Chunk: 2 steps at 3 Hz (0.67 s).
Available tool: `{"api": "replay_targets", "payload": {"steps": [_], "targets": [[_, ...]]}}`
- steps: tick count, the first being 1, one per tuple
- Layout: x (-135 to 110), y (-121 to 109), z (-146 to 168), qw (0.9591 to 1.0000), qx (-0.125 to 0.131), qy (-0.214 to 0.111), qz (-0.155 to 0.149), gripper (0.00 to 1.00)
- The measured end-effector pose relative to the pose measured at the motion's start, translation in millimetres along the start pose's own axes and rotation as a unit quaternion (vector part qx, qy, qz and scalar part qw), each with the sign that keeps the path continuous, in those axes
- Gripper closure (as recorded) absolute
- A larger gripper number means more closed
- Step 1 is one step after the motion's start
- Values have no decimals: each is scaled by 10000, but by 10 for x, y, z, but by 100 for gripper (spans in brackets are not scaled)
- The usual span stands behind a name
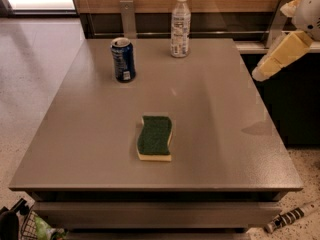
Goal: Pick blue plastic bottle
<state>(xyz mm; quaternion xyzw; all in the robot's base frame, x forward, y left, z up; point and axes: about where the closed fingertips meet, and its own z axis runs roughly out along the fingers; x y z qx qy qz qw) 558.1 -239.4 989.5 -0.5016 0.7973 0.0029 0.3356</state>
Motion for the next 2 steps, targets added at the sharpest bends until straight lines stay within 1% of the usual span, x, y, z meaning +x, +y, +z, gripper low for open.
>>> {"api": "replay_targets", "payload": {"steps": [1,2], "targets": [[-243,-532,148,9946,487,-861,324,0],[-583,-1029,432,9725,661,-2119,707,0]]}}
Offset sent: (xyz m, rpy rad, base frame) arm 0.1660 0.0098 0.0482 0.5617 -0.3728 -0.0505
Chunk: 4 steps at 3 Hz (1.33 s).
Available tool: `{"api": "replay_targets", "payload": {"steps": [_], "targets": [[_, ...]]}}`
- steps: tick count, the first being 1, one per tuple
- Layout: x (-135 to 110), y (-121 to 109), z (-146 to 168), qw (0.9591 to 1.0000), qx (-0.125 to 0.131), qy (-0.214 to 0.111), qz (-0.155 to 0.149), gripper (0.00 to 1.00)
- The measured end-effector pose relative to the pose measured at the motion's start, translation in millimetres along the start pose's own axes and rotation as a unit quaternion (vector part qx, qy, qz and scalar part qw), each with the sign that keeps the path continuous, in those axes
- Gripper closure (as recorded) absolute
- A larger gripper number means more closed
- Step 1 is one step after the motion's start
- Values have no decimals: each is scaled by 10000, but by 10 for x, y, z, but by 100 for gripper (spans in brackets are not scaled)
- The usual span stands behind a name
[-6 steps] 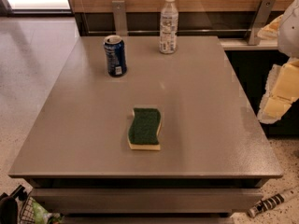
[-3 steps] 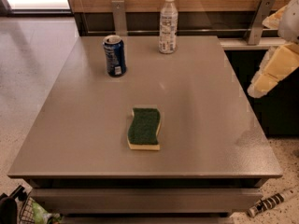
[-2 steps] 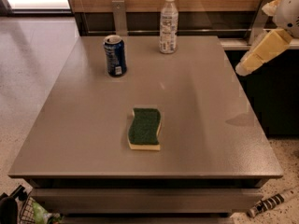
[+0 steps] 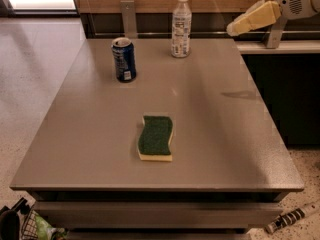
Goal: Pick blue plastic bottle
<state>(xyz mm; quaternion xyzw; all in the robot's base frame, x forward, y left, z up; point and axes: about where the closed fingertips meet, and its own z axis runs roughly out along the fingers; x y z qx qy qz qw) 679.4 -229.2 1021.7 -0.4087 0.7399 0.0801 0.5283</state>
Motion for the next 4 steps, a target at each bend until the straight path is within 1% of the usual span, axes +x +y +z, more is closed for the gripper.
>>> {"api": "replay_targets", "payload": {"steps": [1,2,3,4], "targets": [[-87,-67,387,9953,-283,-824,426,0],[-97,-56,738,9814,-575,-1635,827,0],[-170,26,969,9645,-747,-2272,1116,0],[-171,27,970,9645,-748,-2272,1116,0]]}}
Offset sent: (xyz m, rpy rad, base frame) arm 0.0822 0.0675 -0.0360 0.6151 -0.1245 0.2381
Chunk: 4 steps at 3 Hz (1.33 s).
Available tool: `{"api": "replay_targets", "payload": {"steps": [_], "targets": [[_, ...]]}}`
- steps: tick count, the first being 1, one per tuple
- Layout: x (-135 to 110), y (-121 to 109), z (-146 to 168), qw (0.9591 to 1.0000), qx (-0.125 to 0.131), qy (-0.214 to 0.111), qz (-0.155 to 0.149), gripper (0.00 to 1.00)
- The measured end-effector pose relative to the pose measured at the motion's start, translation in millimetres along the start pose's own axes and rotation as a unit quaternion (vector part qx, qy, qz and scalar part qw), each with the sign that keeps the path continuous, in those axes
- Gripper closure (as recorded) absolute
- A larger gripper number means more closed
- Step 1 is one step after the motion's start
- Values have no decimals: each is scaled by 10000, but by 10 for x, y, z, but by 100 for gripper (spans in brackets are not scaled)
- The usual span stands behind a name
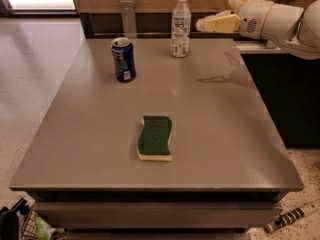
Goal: Pick blue plastic bottle
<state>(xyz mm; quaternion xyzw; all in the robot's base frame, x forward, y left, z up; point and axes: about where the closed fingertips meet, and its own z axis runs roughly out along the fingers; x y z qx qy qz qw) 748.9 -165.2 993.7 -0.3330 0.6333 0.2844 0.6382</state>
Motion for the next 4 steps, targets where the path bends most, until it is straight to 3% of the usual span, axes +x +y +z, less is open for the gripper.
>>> {"api": "replay_targets", "payload": {"steps": [4], "targets": [[575,-236,653,9977,216,507,388,0]]}}
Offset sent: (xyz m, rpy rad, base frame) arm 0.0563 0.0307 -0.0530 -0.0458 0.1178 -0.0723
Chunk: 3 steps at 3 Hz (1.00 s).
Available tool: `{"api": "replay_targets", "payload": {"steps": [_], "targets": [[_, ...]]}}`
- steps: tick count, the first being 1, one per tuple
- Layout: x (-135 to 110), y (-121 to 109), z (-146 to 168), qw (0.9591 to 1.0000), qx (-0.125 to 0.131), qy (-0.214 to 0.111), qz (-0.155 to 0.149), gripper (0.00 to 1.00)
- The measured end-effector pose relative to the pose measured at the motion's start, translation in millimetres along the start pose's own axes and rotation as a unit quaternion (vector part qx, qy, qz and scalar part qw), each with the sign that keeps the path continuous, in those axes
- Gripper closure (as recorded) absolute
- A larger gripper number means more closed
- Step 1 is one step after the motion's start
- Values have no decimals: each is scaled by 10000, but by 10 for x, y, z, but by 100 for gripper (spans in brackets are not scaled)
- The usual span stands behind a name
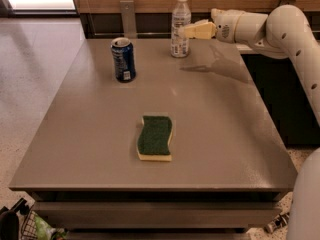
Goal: Pick blue plastic bottle
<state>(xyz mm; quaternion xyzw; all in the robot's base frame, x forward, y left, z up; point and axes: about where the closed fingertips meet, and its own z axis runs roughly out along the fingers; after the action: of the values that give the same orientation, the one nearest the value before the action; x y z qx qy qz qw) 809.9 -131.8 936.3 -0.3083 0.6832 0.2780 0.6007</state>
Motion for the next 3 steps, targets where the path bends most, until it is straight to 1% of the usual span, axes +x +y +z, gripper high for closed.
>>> {"api": "replay_targets", "payload": {"steps": [1,2,3], "targets": [[97,-70,215,9999,-76,-27,79,0],[187,-68,432,9996,-212,-51,160,9],[266,-30,621,9990,-322,-133,268,33]]}}
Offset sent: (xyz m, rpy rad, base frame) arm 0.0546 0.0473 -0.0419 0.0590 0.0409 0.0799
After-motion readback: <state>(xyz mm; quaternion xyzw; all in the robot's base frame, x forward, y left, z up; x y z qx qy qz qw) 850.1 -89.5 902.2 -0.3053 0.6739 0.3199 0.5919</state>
